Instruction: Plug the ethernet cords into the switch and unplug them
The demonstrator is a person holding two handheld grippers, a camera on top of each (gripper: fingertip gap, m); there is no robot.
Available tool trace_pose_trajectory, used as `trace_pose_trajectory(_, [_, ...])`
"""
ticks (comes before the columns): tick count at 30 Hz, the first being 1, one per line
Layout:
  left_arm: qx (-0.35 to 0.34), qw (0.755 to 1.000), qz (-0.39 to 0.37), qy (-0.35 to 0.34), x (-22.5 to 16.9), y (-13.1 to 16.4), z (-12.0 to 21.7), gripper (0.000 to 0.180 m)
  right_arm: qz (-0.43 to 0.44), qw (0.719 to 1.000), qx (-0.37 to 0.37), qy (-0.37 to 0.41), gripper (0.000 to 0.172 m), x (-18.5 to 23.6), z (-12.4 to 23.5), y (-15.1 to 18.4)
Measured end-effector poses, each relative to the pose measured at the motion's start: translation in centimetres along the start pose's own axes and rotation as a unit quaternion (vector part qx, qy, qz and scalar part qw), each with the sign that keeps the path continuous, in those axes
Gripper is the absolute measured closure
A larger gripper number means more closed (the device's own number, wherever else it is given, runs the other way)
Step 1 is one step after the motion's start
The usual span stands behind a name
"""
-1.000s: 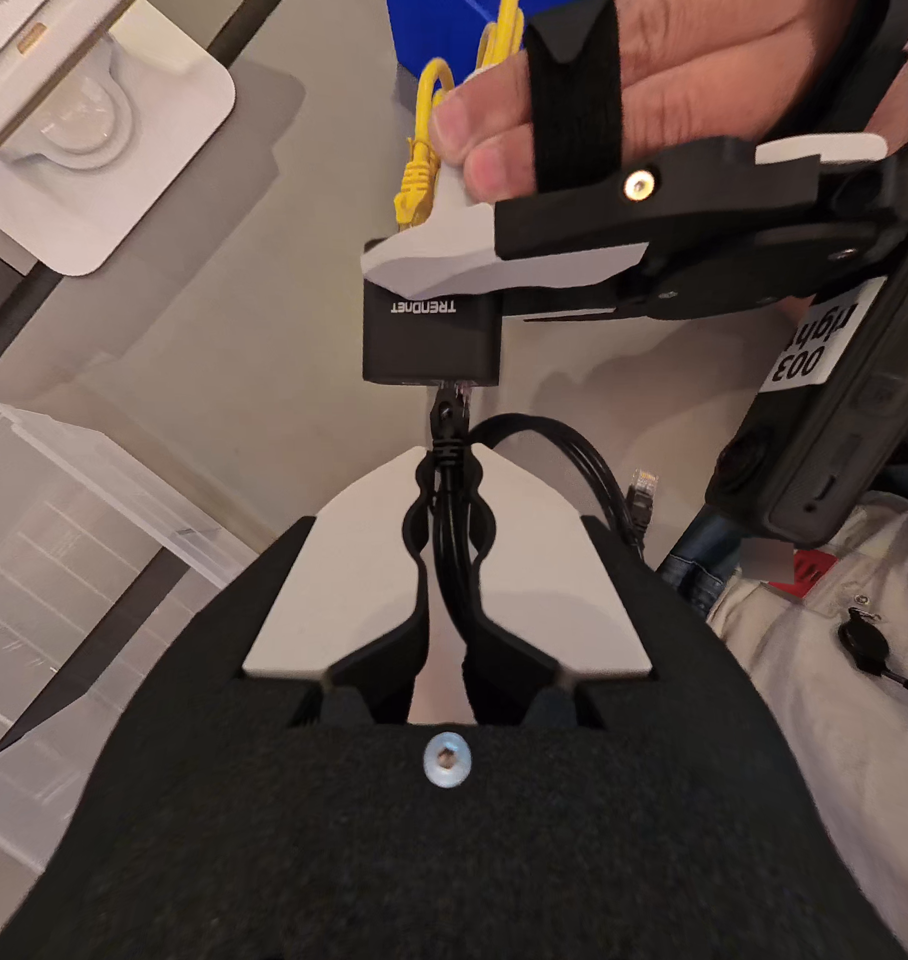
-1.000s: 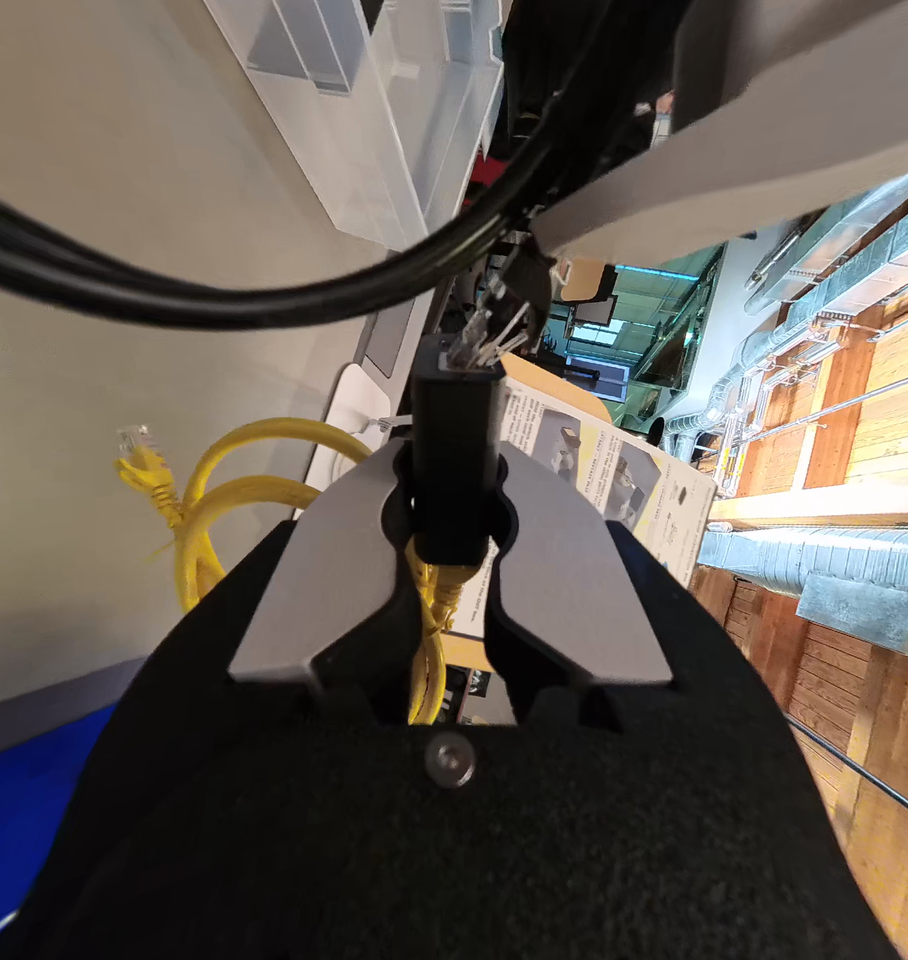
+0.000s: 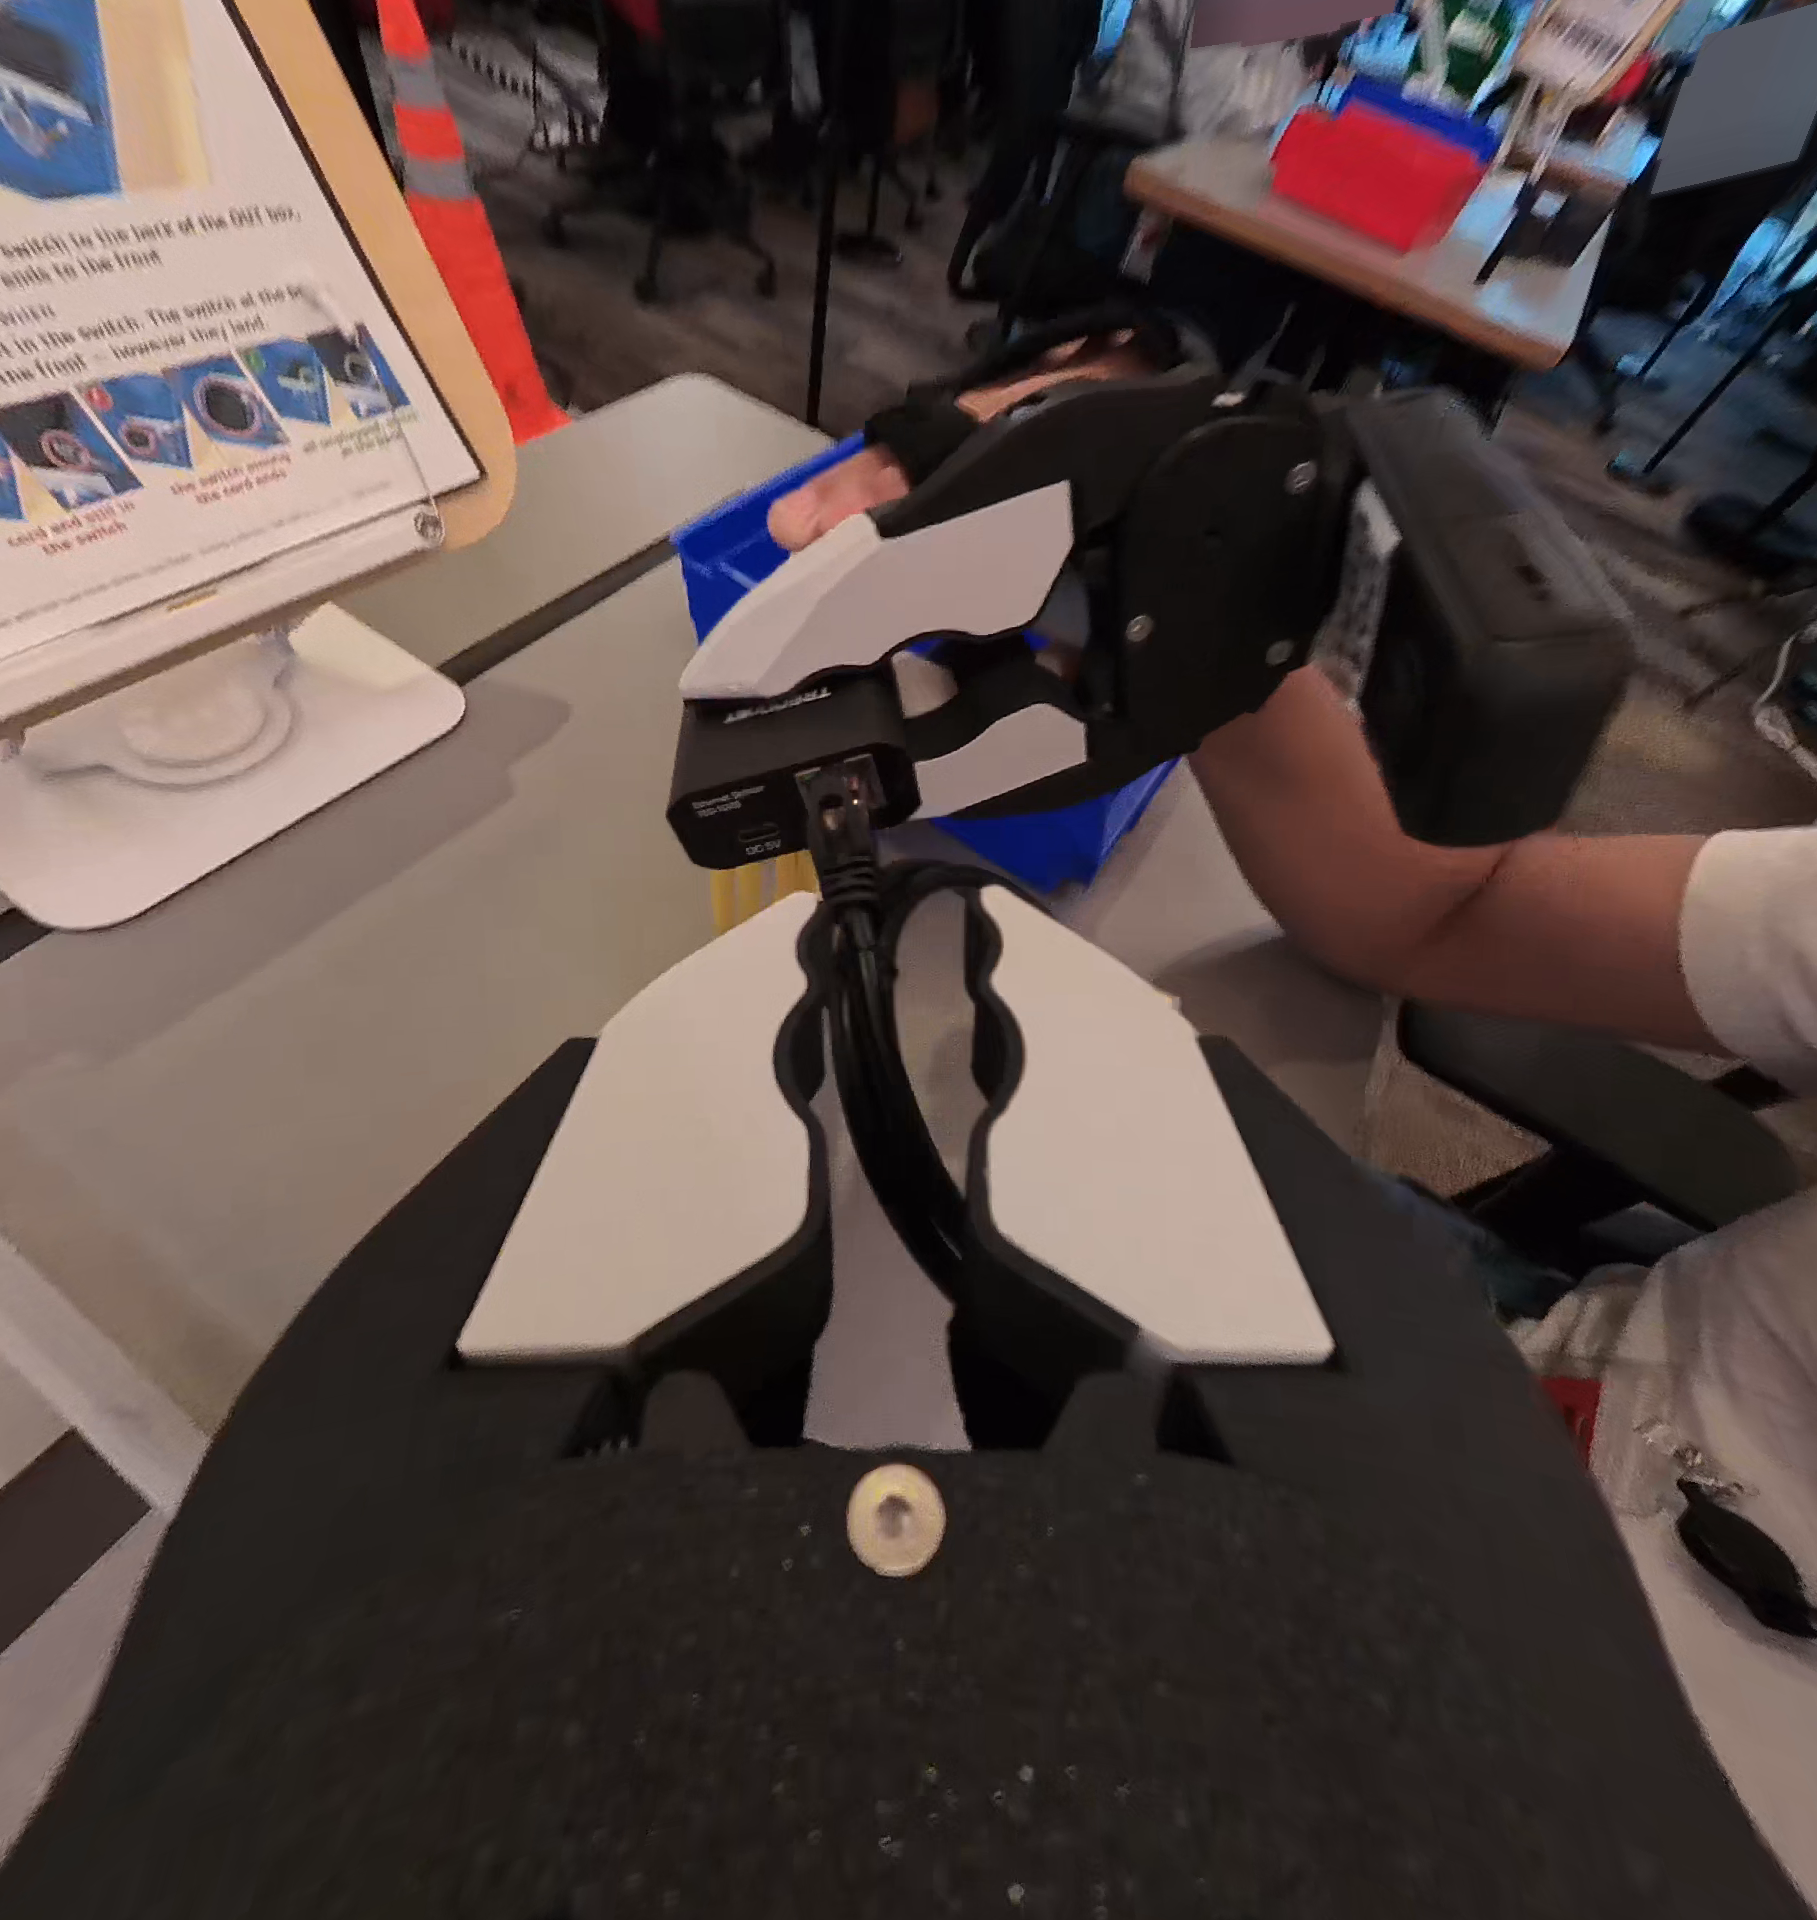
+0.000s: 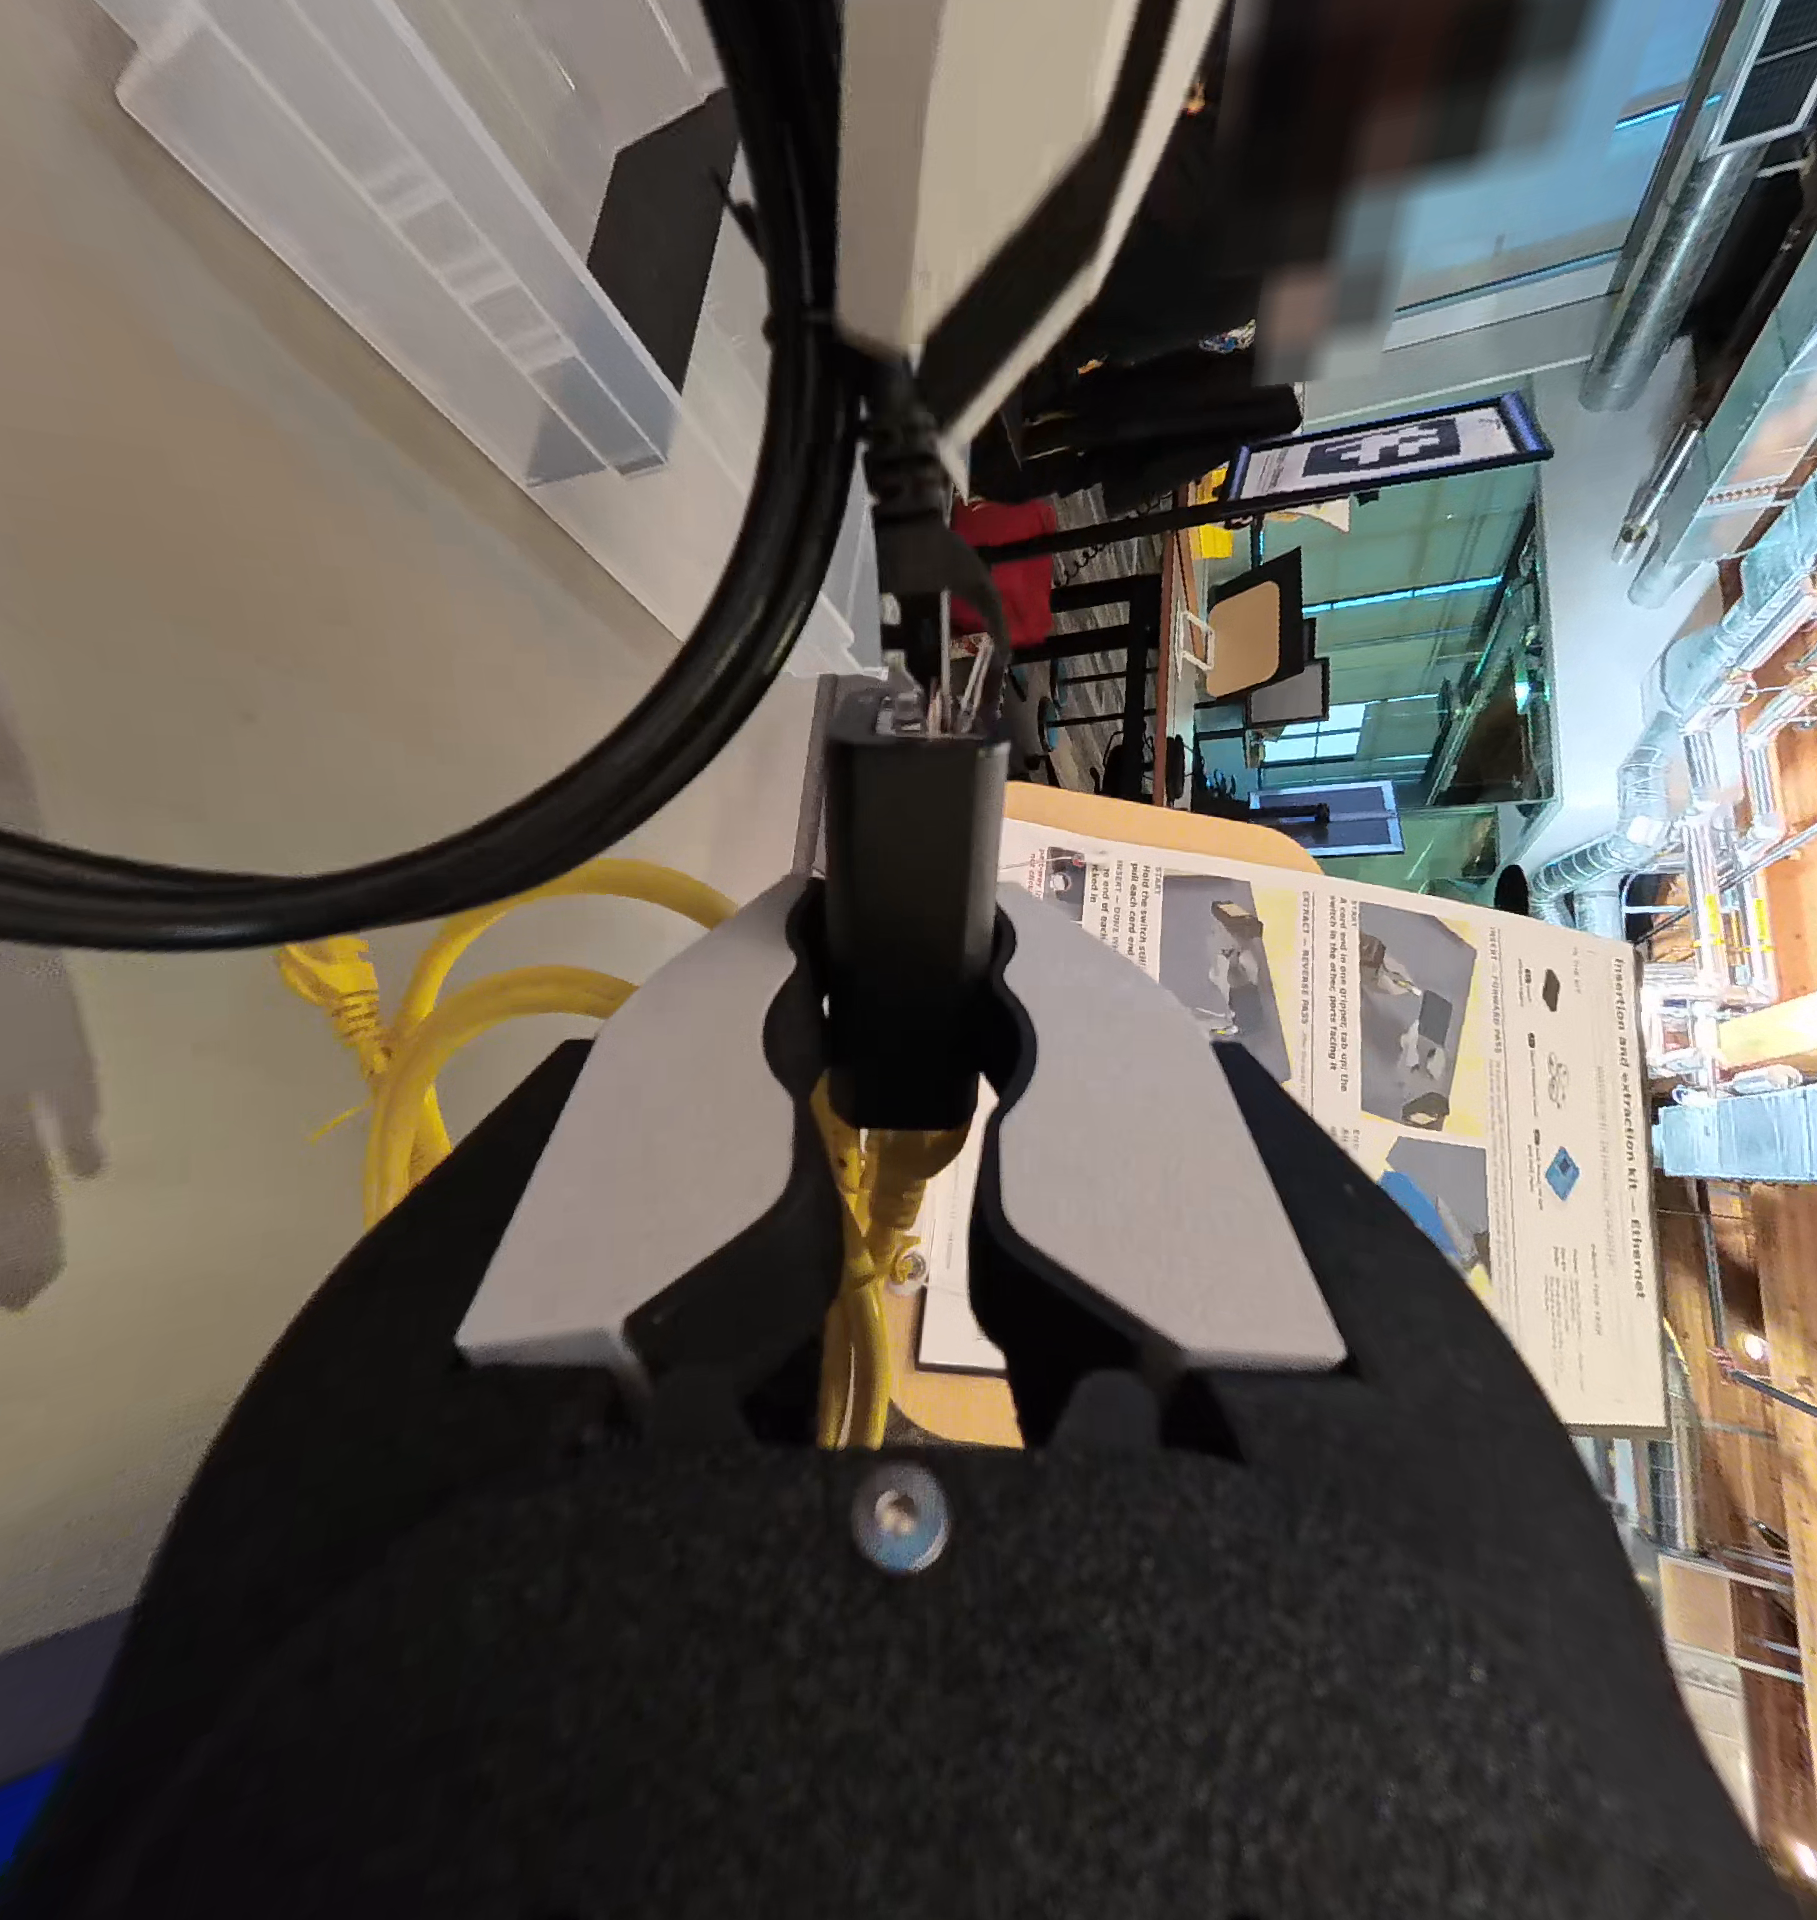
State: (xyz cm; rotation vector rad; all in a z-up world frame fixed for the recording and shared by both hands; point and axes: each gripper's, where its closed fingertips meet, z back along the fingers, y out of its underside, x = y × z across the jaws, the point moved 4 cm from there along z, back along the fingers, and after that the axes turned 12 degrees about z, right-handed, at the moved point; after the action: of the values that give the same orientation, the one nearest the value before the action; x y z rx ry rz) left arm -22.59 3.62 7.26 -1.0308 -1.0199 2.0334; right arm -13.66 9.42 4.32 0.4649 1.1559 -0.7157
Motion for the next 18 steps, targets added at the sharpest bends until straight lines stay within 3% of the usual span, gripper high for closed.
trace_pose_trajectory(4, [-0.072, 0.997, 0.008, 0.018, -0.5, 0.5, 1.3, 0.134, -0.021, 1.000, -0.022, 0.002, 0.146, 0.0, 0.1, 0.5])
trace_pose_trajectory(10, [-0.141, 0.990, 0.007, 0.023, -0.5, 0.7, 1.3, 0.124, -0.023, 0.999, -0.033, 0.010, 0.146, -0.1, 0.2, 0.6])
trace_pose_trajectory(14, [-0.133, 0.990, 0.035, 0.039, -0.2, 0.9, 0.2, 0.130, -0.014, 0.999, -0.028, 0.019, 0.147, -0.1, 0.0, 0.5])
trace_pose_trajectory(16, [-0.155, 0.985, 0.055, 0.056, -0.4, 0.6, 0.5, 0.144, -0.010, 1.000, -0.016, 0.020, 0.147, -0.2, 0.0, 0.8])
trace_pose_trajectory(18, [-0.180, 0.980, 0.063, 0.050, -0.4, 0.2, 1.0, 0.145, -0.012, 1.000, -0.014, 0.020, 0.147, -0.2, 0.0, 0.9])
